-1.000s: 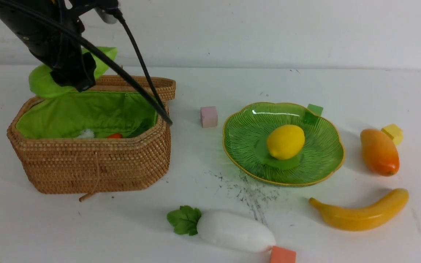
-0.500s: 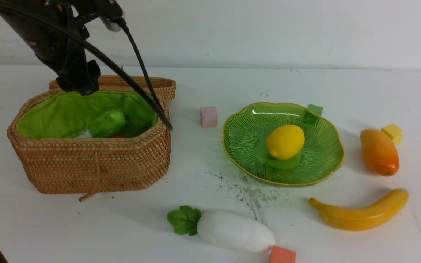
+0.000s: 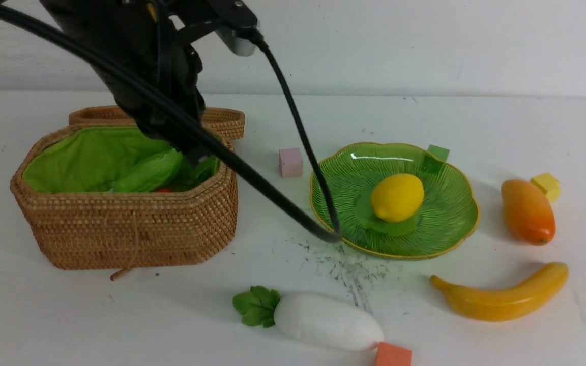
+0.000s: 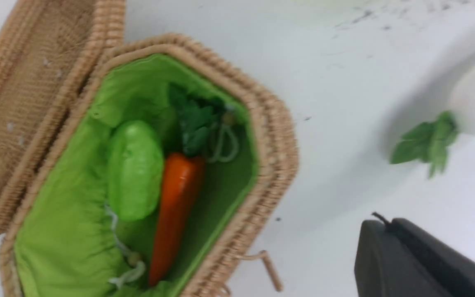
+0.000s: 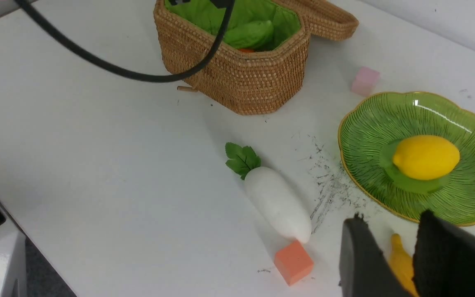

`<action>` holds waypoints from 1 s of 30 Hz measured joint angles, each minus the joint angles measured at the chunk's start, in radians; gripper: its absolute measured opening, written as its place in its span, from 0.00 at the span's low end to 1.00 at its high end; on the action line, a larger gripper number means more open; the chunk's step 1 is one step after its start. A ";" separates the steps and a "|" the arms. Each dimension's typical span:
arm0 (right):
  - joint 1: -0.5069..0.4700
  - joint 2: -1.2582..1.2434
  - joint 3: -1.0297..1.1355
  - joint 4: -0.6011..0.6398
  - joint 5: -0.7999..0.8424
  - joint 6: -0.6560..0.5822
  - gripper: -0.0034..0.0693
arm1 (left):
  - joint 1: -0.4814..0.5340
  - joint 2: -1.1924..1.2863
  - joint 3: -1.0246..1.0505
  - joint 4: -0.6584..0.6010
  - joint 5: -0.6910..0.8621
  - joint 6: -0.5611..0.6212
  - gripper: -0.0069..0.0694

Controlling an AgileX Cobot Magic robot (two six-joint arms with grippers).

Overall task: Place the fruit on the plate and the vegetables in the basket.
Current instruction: Take a daikon with your left arm and place it on the basket on the left.

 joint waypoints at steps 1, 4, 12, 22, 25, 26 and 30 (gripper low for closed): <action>0.000 0.000 0.000 0.000 0.000 0.000 0.34 | -0.011 -0.010 0.003 0.004 0.000 -0.022 0.07; 0.000 0.000 0.000 0.000 0.000 0.000 0.34 | -0.059 -0.053 0.048 0.018 0.000 -0.073 0.07; 0.000 0.000 0.000 0.000 0.005 0.000 0.35 | -0.179 -0.198 0.317 0.017 -0.029 -0.090 0.07; 0.000 0.000 0.000 0.000 0.065 0.000 0.35 | -0.225 -0.203 0.504 -0.046 -0.153 0.067 0.10; 0.000 0.000 0.000 0.000 0.127 0.019 0.35 | -0.225 -0.165 0.506 -0.081 -0.215 0.148 0.22; 0.000 0.000 0.000 -0.001 0.147 0.024 0.35 | -0.225 -0.147 0.506 -0.096 -0.225 0.171 0.25; 0.000 0.000 0.000 -0.001 0.160 0.040 0.35 | -0.225 -0.061 0.506 -0.140 -0.295 0.283 0.53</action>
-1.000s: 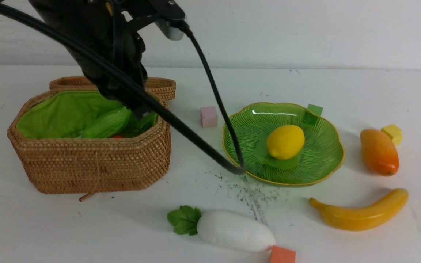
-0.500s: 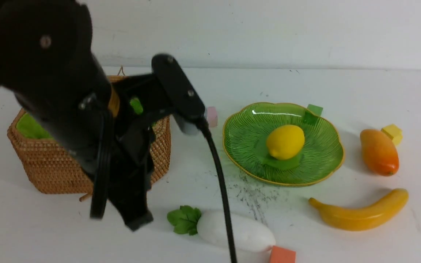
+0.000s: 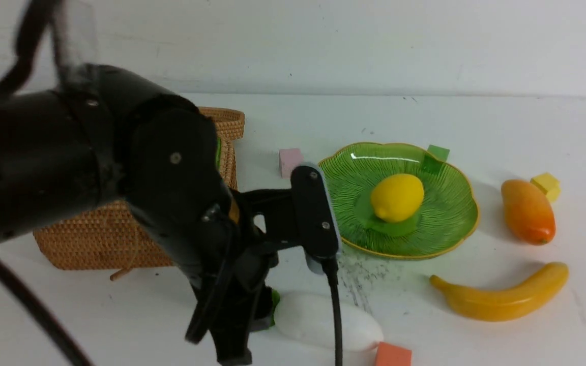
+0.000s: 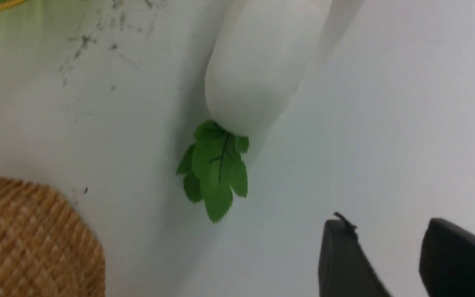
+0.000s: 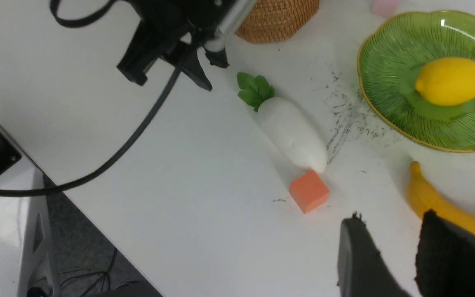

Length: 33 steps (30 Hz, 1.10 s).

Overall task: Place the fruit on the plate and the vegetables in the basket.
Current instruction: Take a daikon with your left arm and place it on the basket on the left.

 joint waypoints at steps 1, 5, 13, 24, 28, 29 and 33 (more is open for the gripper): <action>0.000 0.000 0.000 0.000 0.000 0.001 0.35 | 0.000 0.020 0.000 -0.008 -0.021 0.026 0.60; 0.000 0.000 0.000 0.000 0.000 0.002 0.35 | 0.000 0.106 0.000 -0.056 -0.134 0.118 0.80; 0.000 0.000 0.000 0.000 0.000 0.004 0.35 | -0.001 0.250 0.000 -0.128 -0.319 0.272 0.86; 0.000 0.000 0.000 -0.001 0.000 0.004 0.36 | -0.001 0.375 0.000 -0.099 -0.428 0.286 0.75; 0.000 0.000 0.000 0.000 0.000 0.005 0.37 | -0.001 0.375 -0.001 -0.096 -0.429 0.286 0.72; 0.000 0.000 0.000 0.000 0.000 0.005 0.37 | -0.001 0.374 -0.001 -0.095 -0.429 0.286 0.72; 0.000 0.000 0.000 0.000 0.000 0.005 0.37 | -0.001 0.332 -0.001 -0.076 -0.428 0.286 0.72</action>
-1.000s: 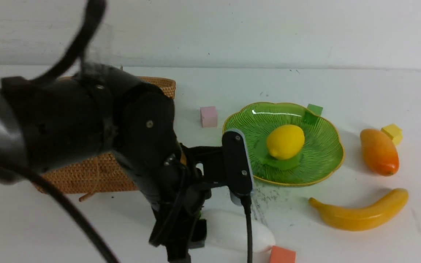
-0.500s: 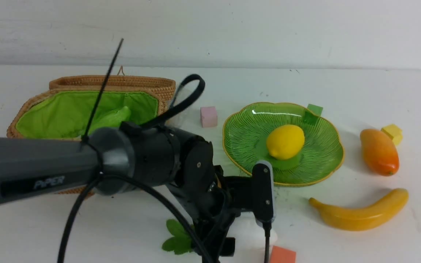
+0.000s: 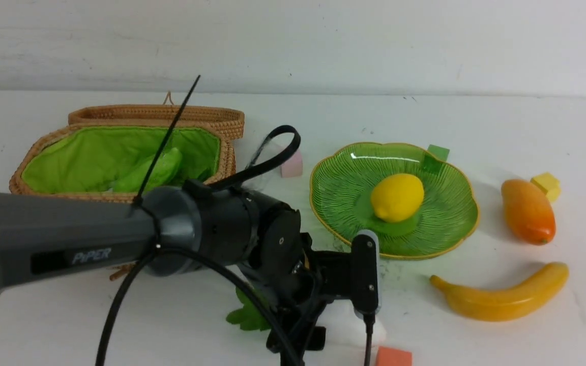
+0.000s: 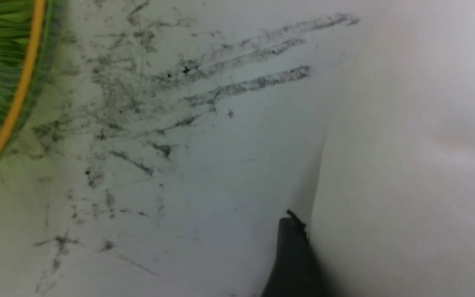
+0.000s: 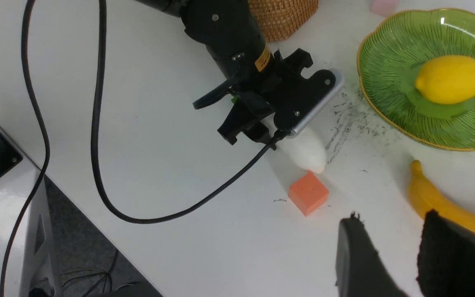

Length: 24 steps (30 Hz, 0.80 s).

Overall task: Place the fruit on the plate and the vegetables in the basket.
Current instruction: Take a daikon with your left arm and place it on the basket on the left.

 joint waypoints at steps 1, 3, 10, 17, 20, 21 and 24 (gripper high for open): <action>0.000 0.000 0.000 -0.001 0.000 0.000 0.37 | 0.000 -0.024 0.000 0.003 0.000 0.000 0.72; 0.000 0.000 0.000 -0.001 -0.001 0.000 0.37 | 0.000 -0.070 0.000 0.008 0.000 -0.009 0.72; 0.000 0.000 0.000 -0.001 -0.185 -0.009 0.37 | 0.021 -0.325 0.000 0.191 0.014 -0.166 0.72; 0.000 0.000 0.000 0.010 -0.348 -0.038 0.37 | 0.149 -0.435 0.000 0.451 0.102 -0.335 0.72; 0.000 0.000 0.000 0.024 -0.368 -0.041 0.37 | 0.217 -0.430 0.001 0.504 0.133 -0.356 0.72; 0.000 0.000 0.000 0.026 -0.369 -0.042 0.37 | 0.243 -0.426 0.001 0.511 0.133 -0.359 0.72; 0.000 0.000 0.000 0.027 -0.369 -0.042 0.37 | 0.322 -0.404 0.001 0.523 0.124 -0.361 0.72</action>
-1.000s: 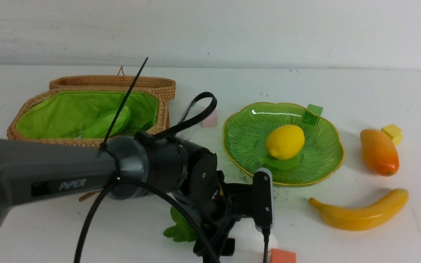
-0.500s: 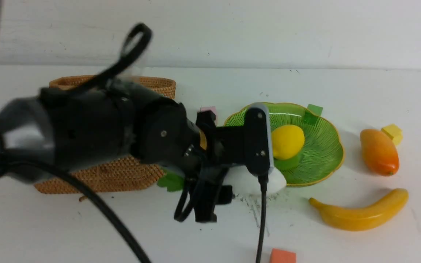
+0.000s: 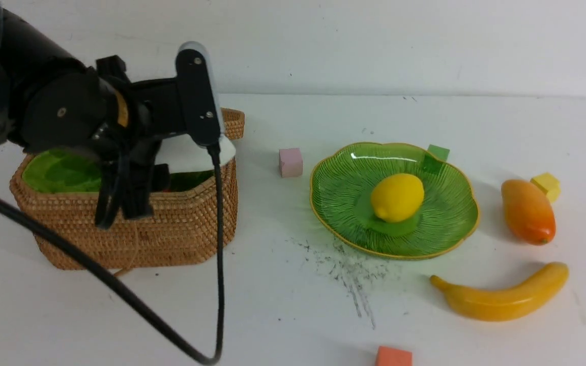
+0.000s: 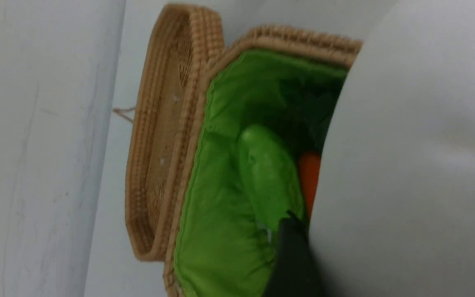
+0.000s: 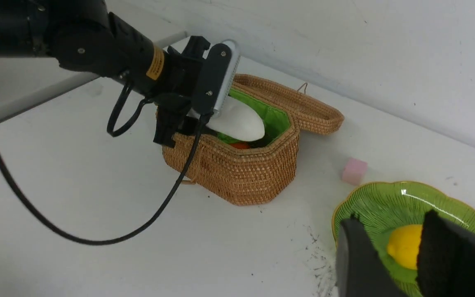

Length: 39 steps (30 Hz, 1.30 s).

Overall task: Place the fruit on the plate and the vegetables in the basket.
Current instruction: Take a daikon with your left arm and place it on the basket on the left, then use the right arm to grab a banana and put it into the right plate

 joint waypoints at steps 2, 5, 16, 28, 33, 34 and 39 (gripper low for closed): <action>0.000 0.000 0.000 0.000 0.000 -0.001 0.37 | 0.034 0.012 0.000 0.002 -0.009 -0.002 0.72; 0.000 0.000 0.000 0.000 0.000 -0.008 0.37 | 0.085 0.040 0.000 0.006 -0.019 -0.002 0.72; 0.000 0.000 0.000 0.011 0.005 -0.011 0.37 | 0.158 0.178 0.000 0.125 -0.215 -0.006 0.74; 0.000 0.000 0.000 0.023 0.029 -0.011 0.37 | 0.158 0.120 0.000 0.134 -0.241 -0.150 0.90; 0.000 0.000 0.000 0.015 0.034 -0.011 0.37 | 0.144 0.063 0.000 0.107 -0.178 -0.247 0.90; 0.000 0.000 0.000 0.015 0.042 -0.011 0.37 | 0.131 0.044 0.000 0.076 -0.139 -0.286 0.87; 0.000 0.030 0.000 0.003 0.140 0.014 0.37 | 0.049 -0.066 0.000 -0.087 0.000 -0.530 0.68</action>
